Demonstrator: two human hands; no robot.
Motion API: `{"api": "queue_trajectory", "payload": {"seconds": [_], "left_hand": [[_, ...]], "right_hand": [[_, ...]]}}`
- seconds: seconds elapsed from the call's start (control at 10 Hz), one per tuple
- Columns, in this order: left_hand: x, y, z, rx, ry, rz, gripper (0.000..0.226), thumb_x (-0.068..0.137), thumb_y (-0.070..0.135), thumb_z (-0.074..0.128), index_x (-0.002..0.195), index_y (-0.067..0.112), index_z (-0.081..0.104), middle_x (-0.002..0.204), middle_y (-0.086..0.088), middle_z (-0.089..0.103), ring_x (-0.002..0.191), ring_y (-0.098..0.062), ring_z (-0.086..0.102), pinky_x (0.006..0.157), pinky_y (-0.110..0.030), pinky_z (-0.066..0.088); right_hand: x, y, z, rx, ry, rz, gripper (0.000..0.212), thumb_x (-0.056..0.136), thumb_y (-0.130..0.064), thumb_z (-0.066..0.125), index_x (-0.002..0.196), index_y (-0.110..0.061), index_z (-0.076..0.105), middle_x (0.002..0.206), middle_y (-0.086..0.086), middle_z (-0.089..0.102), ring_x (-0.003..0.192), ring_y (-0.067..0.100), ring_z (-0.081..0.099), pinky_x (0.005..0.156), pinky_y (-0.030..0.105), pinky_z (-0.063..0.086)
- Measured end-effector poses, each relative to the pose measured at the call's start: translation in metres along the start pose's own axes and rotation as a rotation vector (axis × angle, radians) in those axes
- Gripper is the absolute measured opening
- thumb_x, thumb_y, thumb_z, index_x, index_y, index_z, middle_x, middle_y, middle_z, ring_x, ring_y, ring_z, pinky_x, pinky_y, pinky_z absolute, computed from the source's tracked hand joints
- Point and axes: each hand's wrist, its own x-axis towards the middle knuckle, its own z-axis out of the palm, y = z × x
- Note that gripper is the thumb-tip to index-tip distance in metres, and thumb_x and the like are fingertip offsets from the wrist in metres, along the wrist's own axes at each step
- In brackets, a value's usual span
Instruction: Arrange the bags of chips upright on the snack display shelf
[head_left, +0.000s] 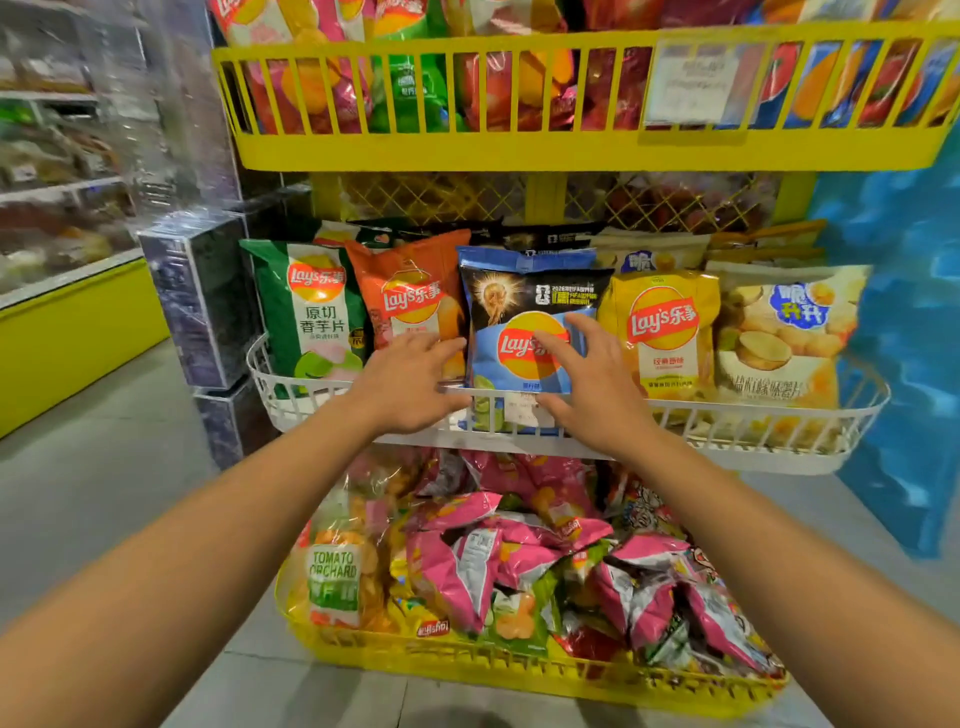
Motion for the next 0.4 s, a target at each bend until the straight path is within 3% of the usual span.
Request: {"api": "queue_trajectory", "payload": {"seconds": [0.2, 0.3, 0.4], "left_hand": [[-0.021, 0.041, -0.041, -0.122, -0.334, -0.086, 0.082, 0.087, 0.050, 0.061, 0.155, 0.023, 0.024, 0.161, -0.012, 0.027, 0.146, -0.033, 0.022, 0.115, -0.049, 0.028], [-0.027, 0.066, -0.108, -0.168, -0.464, -0.122, 0.079, 0.089, 0.046, 0.062, 0.154, 0.019, 0.027, 0.158, -0.015, 0.031, 0.144, -0.035, 0.027, 0.113, -0.049, 0.033], [-0.029, 0.079, -0.158, -0.169, -0.555, -0.141, 0.073, 0.091, 0.044, 0.062, 0.152, 0.017, 0.031, 0.151, -0.017, 0.044, 0.135, -0.035, 0.043, 0.107, -0.044, 0.040]], "right_hand": [[0.000, -0.017, -0.063, 0.061, -0.399, 0.087, 0.069, 0.089, -0.035, 0.062, 0.149, -0.022, 0.031, 0.155, 0.013, 0.025, 0.141, 0.034, 0.025, 0.111, 0.049, 0.032], [0.008, -0.031, -0.128, 0.121, -0.620, 0.152, 0.067, 0.092, -0.037, 0.059, 0.149, -0.015, 0.033, 0.151, 0.017, 0.037, 0.135, 0.036, 0.038, 0.107, 0.045, 0.037], [0.017, -0.042, -0.175, 0.098, -0.711, 0.161, 0.062, 0.093, -0.035, 0.058, 0.146, -0.009, 0.040, 0.141, 0.018, 0.051, 0.125, 0.035, 0.049, 0.098, 0.040, 0.041]]}}
